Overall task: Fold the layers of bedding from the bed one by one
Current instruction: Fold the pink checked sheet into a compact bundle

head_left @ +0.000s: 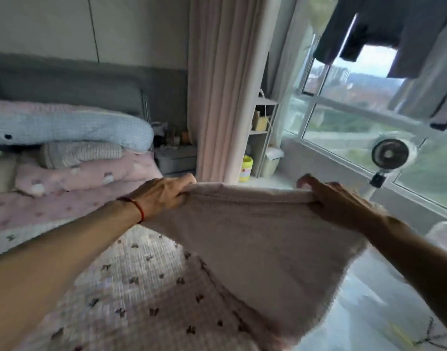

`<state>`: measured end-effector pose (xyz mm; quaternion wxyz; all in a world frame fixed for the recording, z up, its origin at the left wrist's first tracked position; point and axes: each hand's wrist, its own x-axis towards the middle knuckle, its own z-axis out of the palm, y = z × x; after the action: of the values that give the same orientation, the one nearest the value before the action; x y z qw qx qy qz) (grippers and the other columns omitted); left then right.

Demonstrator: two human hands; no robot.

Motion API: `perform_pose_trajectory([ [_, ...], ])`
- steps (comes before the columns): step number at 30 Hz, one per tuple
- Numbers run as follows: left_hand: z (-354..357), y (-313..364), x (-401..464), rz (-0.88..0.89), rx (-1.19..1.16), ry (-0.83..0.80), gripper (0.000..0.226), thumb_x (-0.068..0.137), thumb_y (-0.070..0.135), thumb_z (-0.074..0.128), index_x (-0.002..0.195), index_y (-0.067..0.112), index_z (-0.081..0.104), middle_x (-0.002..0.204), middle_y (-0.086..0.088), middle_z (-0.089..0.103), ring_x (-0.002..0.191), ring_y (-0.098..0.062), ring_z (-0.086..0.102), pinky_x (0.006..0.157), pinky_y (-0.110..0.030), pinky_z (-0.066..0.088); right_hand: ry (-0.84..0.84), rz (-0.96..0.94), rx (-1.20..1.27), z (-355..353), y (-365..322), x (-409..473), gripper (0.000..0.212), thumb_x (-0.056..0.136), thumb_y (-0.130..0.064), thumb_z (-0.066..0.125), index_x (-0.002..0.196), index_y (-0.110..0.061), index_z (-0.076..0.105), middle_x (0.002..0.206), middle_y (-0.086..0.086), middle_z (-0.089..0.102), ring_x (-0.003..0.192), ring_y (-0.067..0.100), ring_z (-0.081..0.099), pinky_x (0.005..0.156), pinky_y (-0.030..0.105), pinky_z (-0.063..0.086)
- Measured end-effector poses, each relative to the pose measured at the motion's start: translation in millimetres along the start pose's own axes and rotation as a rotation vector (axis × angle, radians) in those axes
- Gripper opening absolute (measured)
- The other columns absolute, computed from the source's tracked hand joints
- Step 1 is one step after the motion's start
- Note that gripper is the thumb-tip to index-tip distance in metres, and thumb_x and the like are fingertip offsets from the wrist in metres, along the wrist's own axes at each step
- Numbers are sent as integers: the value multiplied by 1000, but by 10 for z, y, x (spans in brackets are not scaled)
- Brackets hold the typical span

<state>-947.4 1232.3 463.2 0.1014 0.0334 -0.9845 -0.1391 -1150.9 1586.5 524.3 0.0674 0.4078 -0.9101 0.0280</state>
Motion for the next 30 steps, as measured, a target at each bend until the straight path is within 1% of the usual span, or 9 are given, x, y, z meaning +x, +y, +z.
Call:
perform_pose_trajectory([
  [3,-744,183,88,61,46,116,26,104,26,46,126,38,40,109,5,60,92,-23,63,80,-38,48,135,-106,-24,-653,130,276,32,88,-29,60,115,-35,44,93,-3,61,89,31,67,69,40,50],
  [6,-1374,306,-29,37,108,192,20,103,29,44,121,39,43,112,2,66,93,-22,65,79,-37,47,236,-135,-136,-1126,38,502,25,91,-29,62,111,-28,47,104,7,70,88,33,68,67,40,51],
  [11,-2357,406,-290,45,157,323,15,104,26,50,117,32,52,105,-1,73,87,10,63,79,-34,53,370,-207,-167,-1880,-270,716,18,99,-29,56,111,-23,44,99,9,69,73,28,60,63,38,45],
  [14,-2909,414,-545,-23,273,359,31,96,61,48,107,32,53,91,-2,72,86,-19,69,74,-36,51,390,-242,-130,-2182,-556,802,23,99,-34,49,115,-25,35,90,11,67,69,29,60,64,39,47],
  [16,-3222,395,-788,-60,304,346,55,79,86,42,93,34,53,81,4,70,79,-15,68,70,-36,52,461,-345,-111,-2285,-763,813,26,96,-46,43,105,-23,38,74,12,64,64,32,60,61,41,50],
  [19,-3537,365,-1190,-173,375,289,70,59,93,55,88,30,61,69,9,65,68,-7,63,62,-31,48,515,-570,-5,-2290,-1102,842,55,89,-75,39,92,-20,45,54,-2,51,52,27,56,53,39,47],
  [23,-3787,239,-1659,-348,329,144,56,49,71,85,85,30,73,74,16,73,69,1,67,65,-25,51,402,-603,69,-2256,-1602,1017,68,73,-90,53,74,-22,50,58,-8,54,59,13,58,59,36,43],
  [27,-3937,72,-2072,-505,198,-18,32,64,36,90,88,20,77,82,7,78,75,-11,74,65,-21,55,235,-561,-85,-2215,-2055,1135,53,72,-69,77,88,-19,72,81,-2,72,83,16,68,71,29,44],
  [30,-3945,-112,-2345,-575,153,-77,26,69,20,91,91,17,76,83,6,78,74,-9,74,61,-15,51,116,-551,-60,-2164,-2296,1229,54,61,-75,79,71,-24,67,69,-10,67,73,10,67,67,28,48],
])
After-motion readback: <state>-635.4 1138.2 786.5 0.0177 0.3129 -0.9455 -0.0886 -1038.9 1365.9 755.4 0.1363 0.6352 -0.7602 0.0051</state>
